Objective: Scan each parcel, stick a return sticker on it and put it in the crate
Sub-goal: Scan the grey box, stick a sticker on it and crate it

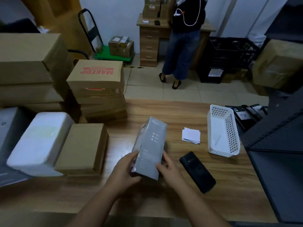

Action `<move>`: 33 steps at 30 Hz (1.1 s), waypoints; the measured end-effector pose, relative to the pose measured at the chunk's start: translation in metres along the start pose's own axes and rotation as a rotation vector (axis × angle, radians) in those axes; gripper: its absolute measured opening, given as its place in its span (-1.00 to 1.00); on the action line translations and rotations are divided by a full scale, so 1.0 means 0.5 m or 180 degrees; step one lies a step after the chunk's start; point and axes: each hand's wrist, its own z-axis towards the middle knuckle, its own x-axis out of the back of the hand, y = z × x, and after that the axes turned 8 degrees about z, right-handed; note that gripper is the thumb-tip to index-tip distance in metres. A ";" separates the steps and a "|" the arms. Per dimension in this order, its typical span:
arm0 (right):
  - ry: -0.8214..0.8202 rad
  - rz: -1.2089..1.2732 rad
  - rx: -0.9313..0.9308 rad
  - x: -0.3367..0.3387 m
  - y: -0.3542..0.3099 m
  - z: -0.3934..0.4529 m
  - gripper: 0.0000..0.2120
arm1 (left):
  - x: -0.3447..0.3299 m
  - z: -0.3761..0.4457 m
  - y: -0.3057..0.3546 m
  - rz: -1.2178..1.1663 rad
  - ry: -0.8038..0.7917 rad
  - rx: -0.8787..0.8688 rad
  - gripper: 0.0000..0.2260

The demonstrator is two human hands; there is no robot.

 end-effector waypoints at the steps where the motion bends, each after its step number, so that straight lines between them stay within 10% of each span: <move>1: 0.0035 0.0223 -0.0034 0.005 0.006 0.006 -0.41 | 0.002 0.002 -0.006 0.0418 0.0094 -0.0179 -0.35; 11: 0.1541 -0.2282 0.0292 0.188 0.080 0.019 -0.55 | -0.059 0.017 0.008 0.1637 -0.0413 0.0039 -0.19; 14: 0.0972 -0.3273 -0.0366 0.274 0.117 0.011 -0.31 | -0.067 0.028 0.011 0.1726 -0.0359 0.0076 -0.18; 33: 0.0118 -0.2757 -0.0095 0.248 -0.060 -0.052 -0.35 | -0.063 0.020 0.013 0.1554 -0.0008 0.0638 -0.22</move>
